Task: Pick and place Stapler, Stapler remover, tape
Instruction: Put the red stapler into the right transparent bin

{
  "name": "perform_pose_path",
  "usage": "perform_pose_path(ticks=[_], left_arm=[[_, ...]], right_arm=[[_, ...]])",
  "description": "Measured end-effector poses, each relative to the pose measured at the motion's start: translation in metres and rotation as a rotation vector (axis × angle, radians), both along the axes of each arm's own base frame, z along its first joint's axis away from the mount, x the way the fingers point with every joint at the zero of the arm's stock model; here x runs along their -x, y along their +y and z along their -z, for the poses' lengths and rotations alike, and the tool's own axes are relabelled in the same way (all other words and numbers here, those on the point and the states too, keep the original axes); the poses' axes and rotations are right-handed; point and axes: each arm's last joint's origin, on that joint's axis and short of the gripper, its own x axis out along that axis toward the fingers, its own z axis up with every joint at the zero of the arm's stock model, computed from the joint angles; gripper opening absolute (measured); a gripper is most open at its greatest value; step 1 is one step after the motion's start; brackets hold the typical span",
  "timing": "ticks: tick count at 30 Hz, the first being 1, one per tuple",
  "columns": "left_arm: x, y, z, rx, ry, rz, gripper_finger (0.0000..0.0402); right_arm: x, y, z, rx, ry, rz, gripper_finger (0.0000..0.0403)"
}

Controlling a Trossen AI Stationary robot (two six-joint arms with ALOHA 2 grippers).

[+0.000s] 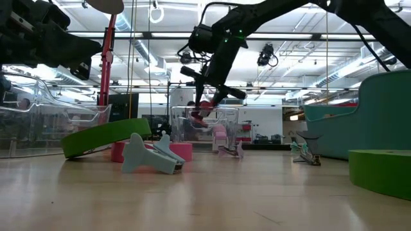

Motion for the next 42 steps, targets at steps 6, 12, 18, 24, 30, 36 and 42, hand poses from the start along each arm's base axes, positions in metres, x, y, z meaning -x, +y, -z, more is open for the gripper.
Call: perform_pose_path(ticks=[6, 12, 18, 24, 30, 36, 42], left_arm=[[0.000, 0.000, 0.000, 0.000, 0.000, -0.001, 0.0030], [0.000, 0.000, 0.000, 0.000, 0.000, 0.000, 0.0030], [0.000, 0.000, 0.000, 0.000, 0.000, 0.000, 0.0030], [0.000, 0.000, 0.000, 0.000, 0.000, 0.000, 0.0030], [0.000, 0.000, 0.000, 0.000, 0.000, -0.001, 0.0030], [0.000, 0.000, 0.000, 0.000, 0.000, 0.000, 0.0030], [0.000, 0.000, 0.000, 0.000, 0.000, -0.001, 0.0030]], right_arm=[[-0.001, 0.000, 0.008, -0.030, 0.015, 0.018, 0.0135], [-0.004, -0.001, 0.019, -0.050, 0.032, 0.022, 0.0135], [-0.006, 0.000, 0.027, -0.069, 0.055, 0.011, 0.0135], [-0.006, 0.002, 0.027, -0.071, 0.061, 0.008, 0.0137], [-0.006, 0.002, 0.027, -0.066, 0.060, 0.008, 0.0154], [-0.006, 0.002, 0.025, -0.064, 0.053, 0.007, 0.0178], [-0.006, 0.003, 0.024, -0.071, 0.049, 0.003, 0.0203]])
